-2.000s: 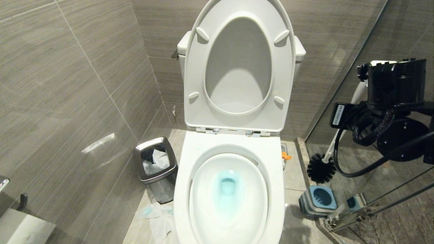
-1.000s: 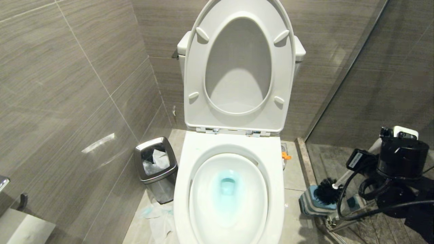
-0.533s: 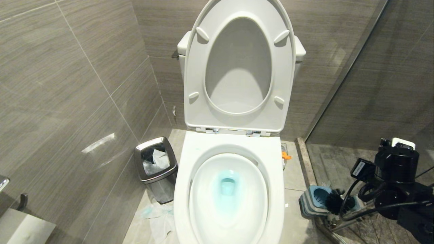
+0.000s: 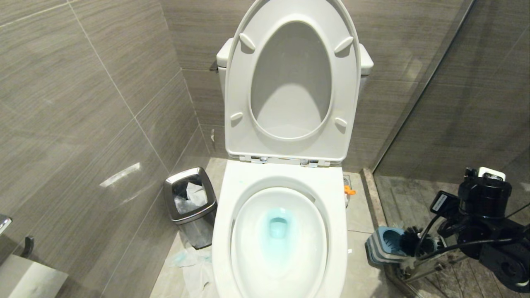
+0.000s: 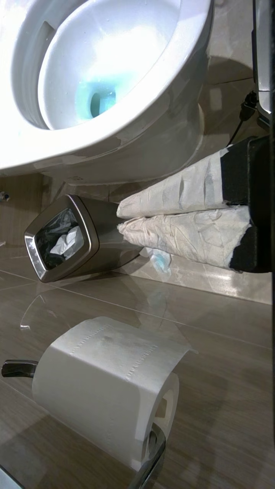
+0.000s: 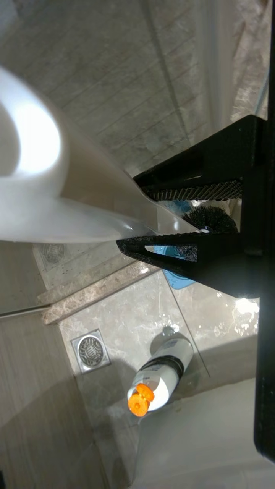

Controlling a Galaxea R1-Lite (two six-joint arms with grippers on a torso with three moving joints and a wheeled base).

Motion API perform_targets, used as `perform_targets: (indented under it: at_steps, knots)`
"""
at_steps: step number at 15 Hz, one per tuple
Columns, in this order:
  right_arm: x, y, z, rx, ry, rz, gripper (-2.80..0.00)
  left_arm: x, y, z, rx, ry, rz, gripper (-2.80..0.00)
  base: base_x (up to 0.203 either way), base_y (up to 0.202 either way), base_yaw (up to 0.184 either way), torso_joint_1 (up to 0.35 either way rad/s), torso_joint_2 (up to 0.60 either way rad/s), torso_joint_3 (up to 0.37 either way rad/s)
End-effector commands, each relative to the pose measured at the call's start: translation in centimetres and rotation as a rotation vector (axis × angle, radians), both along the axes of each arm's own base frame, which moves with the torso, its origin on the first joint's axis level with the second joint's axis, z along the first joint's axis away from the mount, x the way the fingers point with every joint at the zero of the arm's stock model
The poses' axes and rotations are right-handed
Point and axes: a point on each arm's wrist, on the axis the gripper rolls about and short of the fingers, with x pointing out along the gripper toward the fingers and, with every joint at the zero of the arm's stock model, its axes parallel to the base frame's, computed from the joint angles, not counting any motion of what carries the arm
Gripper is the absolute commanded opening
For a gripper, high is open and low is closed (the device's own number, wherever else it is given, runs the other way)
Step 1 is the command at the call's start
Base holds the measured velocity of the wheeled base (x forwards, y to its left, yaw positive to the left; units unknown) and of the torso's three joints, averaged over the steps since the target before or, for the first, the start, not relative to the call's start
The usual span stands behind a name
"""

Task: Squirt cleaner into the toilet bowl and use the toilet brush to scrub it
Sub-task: Put the toilet brush back

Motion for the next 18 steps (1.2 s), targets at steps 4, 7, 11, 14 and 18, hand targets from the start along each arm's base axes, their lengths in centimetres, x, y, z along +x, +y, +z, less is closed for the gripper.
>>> perform_targets:
  at_steps: [4, 7, 11, 14, 18]
  knots:
    - [2.3, -0.2, -1.2, -0.035, 0.030, 0.009, -2.80, 0.0, 0.0, 0.0, 0.000, 0.000, 0.001, -2.80, 0.000, 0.000, 0.000, 0.000, 0.00, 0.000]
    - [3.8, -0.5, -2.1, -0.056, 0.048, 0.009, -2.80, 0.0, 0.0, 0.0, 0.000, 0.000, -0.001, -2.80, 0.000, 0.000, 0.000, 0.000, 0.00, 0.000]
    - [5.5, -0.5, -3.2, -0.063, 0.058, 0.024, -2.80, 0.0, 0.0, 0.0, 0.000, 0.000, 0.000, -2.80, 0.000, 0.000, 0.000, 0.000, 0.00, 0.000]
    - [6.4, -0.4, -3.9, -0.050, 0.036, 0.069, -2.80, 0.0, 0.0, 0.0, 0.000, 0.000, -0.001, -2.80, 0.000, 0.000, 0.000, 0.000, 0.00, 0.000]
    - [6.8, -0.3, -5.0, -0.046, 0.033, 0.091, -2.80, 0.0, 0.0, 0.0, 0.000, 0.000, 0.000, -2.80, 0.000, 0.000, 0.000, 0.000, 0.00, 0.000]
